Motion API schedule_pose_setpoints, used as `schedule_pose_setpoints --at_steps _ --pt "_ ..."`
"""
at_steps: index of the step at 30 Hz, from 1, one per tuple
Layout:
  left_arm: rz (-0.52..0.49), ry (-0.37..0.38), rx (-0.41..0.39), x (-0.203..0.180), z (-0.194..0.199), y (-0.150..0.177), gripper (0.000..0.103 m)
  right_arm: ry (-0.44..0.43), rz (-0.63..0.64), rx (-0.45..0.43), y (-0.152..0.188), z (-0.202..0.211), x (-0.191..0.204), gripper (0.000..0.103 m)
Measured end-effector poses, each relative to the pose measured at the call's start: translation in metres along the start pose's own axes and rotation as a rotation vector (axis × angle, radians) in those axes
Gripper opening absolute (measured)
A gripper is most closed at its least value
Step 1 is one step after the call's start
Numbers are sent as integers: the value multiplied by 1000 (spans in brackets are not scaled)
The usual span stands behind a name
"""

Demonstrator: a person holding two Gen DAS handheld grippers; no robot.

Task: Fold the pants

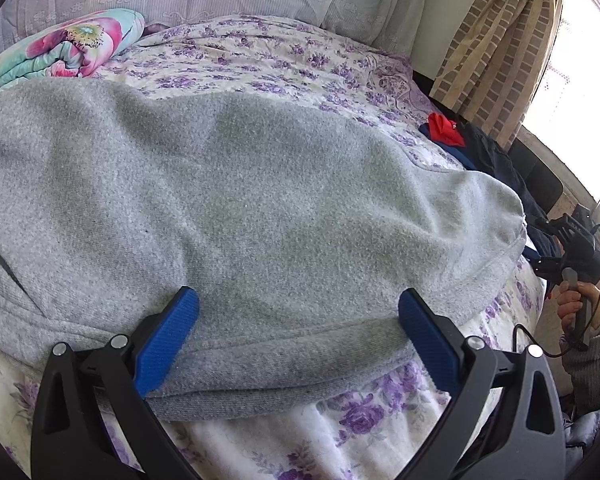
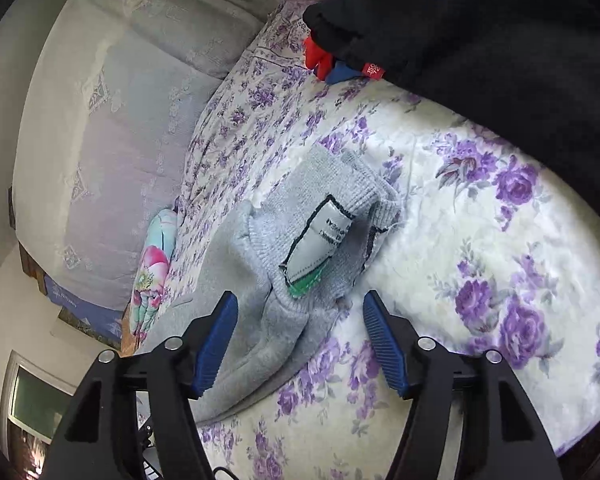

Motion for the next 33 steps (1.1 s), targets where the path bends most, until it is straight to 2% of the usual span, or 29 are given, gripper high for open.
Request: schedule_pose_setpoints --at_steps 3,5,6,7,9,11,13,15,18,19,20,21,22,23,25,26,27,29,33 --pt "6 6 -5 0 1 1 98 -1 15 -26 -9 -9 7 74" --pt "8 0 -3 0 1 0 98 16 58 -37 -15 -17 15 74" --pt "8 -6 -3 0 1 0 98 20 72 -52 -16 -18 18 57" --pt "9 -11 -2 0 0 0 98 -7 77 -52 -18 -19 22 35" --pt "12 -24 -1 -3 0 1 98 -76 132 -82 -26 -7 40 31" --pt "20 -48 -5 -7 1 -1 98 -82 235 -135 -31 12 65 30" --pt "43 -58 -26 -13 3 -4 98 -79 279 -150 -36 25 76 29" --pt "68 -57 -11 -19 -3 -9 98 2 281 -144 -41 23 66 29" --pt "91 -131 17 -27 -14 -12 98 90 102 15 -45 -14 5 33" --pt "78 -156 23 -30 -14 -12 98 39 90 6 -41 -14 -5 33" --pt "67 -162 28 -31 -13 -11 98 33 112 -9 -37 -7 -2 34" --pt "69 -148 28 -30 -8 -10 98 73 127 -28 -34 2 4 41" --pt "87 -116 18 -26 0 -9 98 120 138 -67 -30 12 9 53" --pt "111 -82 1 -21 10 -10 98 172 150 -110 -28 24 14 58" --pt "162 -33 -47 -9 32 -17 98 288 180 -208 -26 48 23 62" --pt "177 -22 -65 -5 40 -21 98 316 206 -250 -25 58 31 62" --pt "185 -13 -72 0 45 -27 98 308 246 -271 -24 63 43 61" --pt "188 -23 -63 6 43 -39 98 222 365 -224 -19 52 83 57" --pt "218 -140 59 22 7 -33 98 37 619 27 5 -37 176 56"
Point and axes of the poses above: each gripper's, at about its wrist camera, not at the fingertips, and z roughly against the way its jaws point, x to its left, y to its underside, the point moved 3 cm from there along -z, roughly the way its jaws point, and after that the axes turned 15 degrees about x, right-handed, at the moved point
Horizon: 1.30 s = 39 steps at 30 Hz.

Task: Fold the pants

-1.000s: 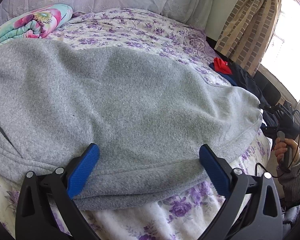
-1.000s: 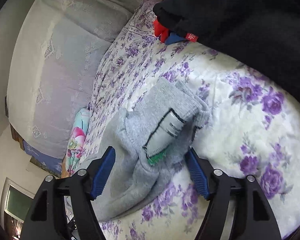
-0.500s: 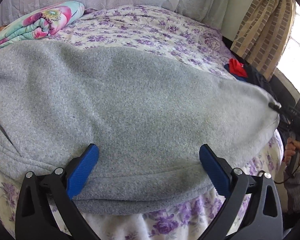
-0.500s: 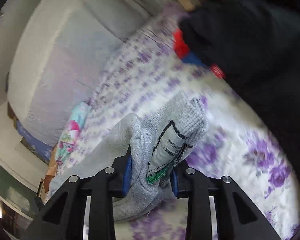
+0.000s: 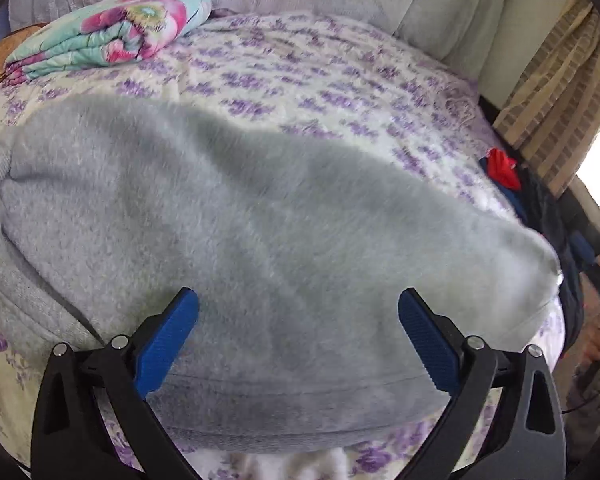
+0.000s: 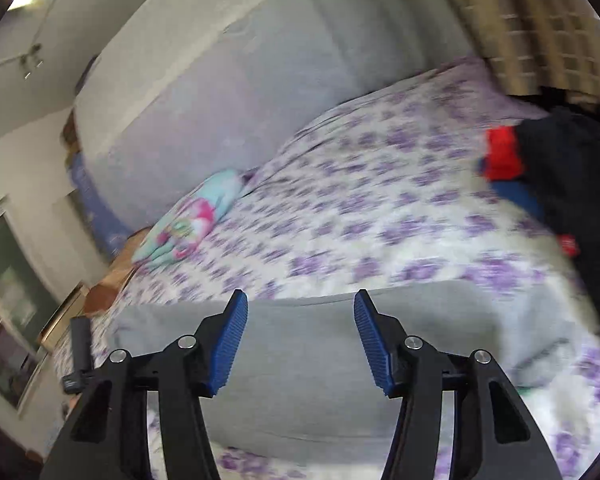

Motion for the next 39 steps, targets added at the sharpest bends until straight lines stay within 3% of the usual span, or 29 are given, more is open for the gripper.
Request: schedule_pose_setpoints --at_steps 5,8,10,14,17,20,24,29,33,35,39 --pt "-120 -117 -40 -3 0 36 98 -197 165 267 -16 -118 85 56" --pt "-129 -79 -45 4 7 44 98 -208 242 385 -12 -169 109 62" --pt "-116 -44 -41 8 12 43 98 -197 181 567 4 -208 100 63" --pt "-58 83 -63 14 33 30 98 -226 184 612 9 -191 100 62" --pt "-24 149 -102 19 39 11 98 -330 152 580 -15 -169 106 63" --pt "-6 105 -49 21 11 6 98 -386 121 519 -58 -162 99 73" --pt "-117 -42 -84 4 2 21 98 -466 19 625 -96 -207 89 77" --pt "-85 25 -92 15 4 18 98 -411 35 820 -88 -261 91 77" --pt "-93 5 -88 15 3 17 98 -456 45 945 -68 -270 103 83" --pt "-93 3 -87 15 1 14 98 -472 50 967 -63 -272 114 93" --pt "-90 9 -89 16 1 12 98 -589 -32 973 -64 -289 134 96"
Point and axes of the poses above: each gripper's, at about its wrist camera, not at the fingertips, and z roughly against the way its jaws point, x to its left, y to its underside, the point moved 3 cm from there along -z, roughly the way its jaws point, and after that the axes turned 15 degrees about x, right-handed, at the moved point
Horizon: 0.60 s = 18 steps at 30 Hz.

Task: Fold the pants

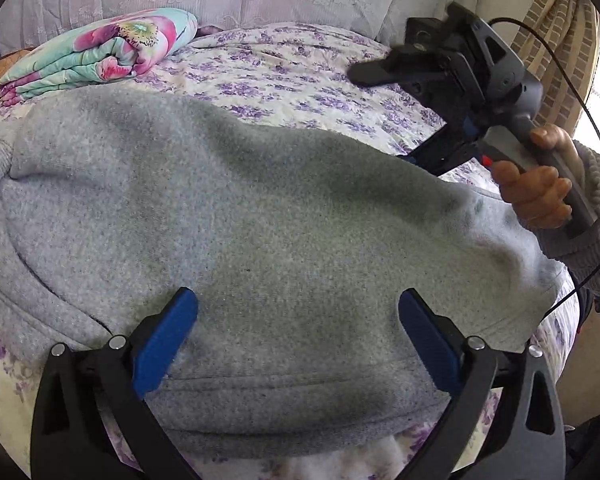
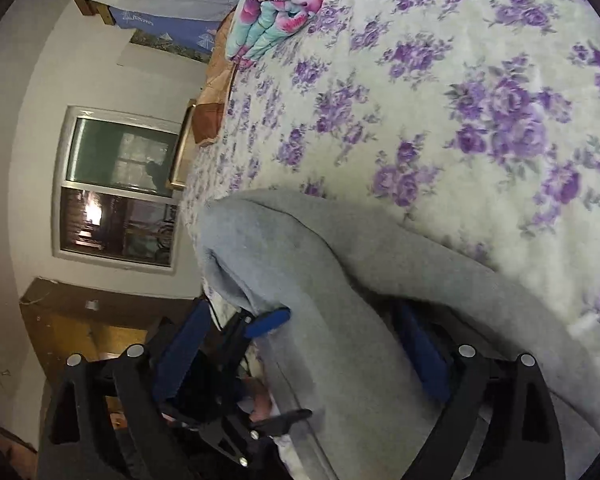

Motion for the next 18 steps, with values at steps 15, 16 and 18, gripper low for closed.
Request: schedule_pose_setpoints --at_steps 15,16,18 --pt "3 14 -7 0 0 3 98 46 -86 -200 -32 30 -45 27" --pt "3 14 -7 0 0 3 98 64 -78 -192 -30 30 -48 20" --pt "4 14 -8 0 0 4 98 142 -47 -197 -22 36 -42 20"
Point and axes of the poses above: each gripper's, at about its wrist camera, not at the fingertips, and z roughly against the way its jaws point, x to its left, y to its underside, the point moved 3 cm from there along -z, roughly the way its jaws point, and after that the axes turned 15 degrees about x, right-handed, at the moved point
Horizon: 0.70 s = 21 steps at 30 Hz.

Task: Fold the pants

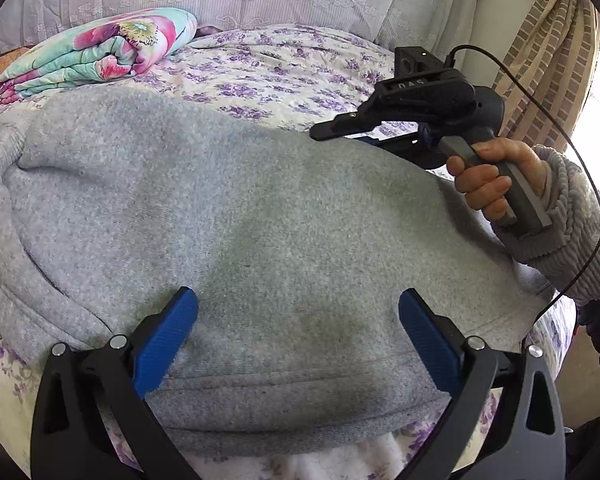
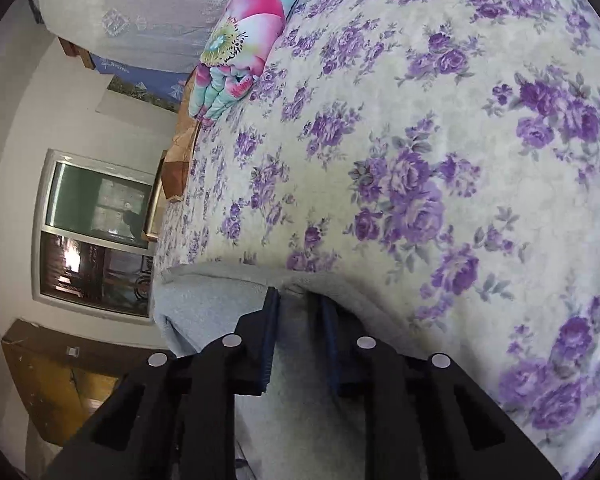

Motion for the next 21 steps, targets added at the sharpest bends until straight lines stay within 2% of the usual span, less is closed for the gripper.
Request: schedule_pose_setpoints --at_steps 2,4,5,6,10,13,15,16,17,19,21 --pt "0 0 0 0 0 0 98 135 80 -55 9 15 14 21" --pt "2 3 -3 0 1 1 98 336 163 -165 19 34 33 24" --pt "3 5 -3 0 1 1 98 404 207 -215 26 41 44 24" --pt "3 5 -4 0 1 1 98 429 257 -239 33 43 57 24" --pt "3 3 -4 1 1 1 98 529 399 -193 62 11 90 24" --pt "3 3 -4 1 1 0 98 617 381 -133 55 -23 78 22" --pt "2 2 -3 1 1 0 98 643 313 -102 35 -38 53 14" --pt "2 0 -3 0 1 1 98 619 275 -91 24 -43 40 4" --pt "2 -5 -3 0 1 1 98 582 250 -111 18 -40 34 0" --pt "4 -4 -4 0 1 1 98 555 232 -110 16 -36 34 0" --pt "6 -2 -5 0 1 1 98 547 247 -145 26 -29 39 0"
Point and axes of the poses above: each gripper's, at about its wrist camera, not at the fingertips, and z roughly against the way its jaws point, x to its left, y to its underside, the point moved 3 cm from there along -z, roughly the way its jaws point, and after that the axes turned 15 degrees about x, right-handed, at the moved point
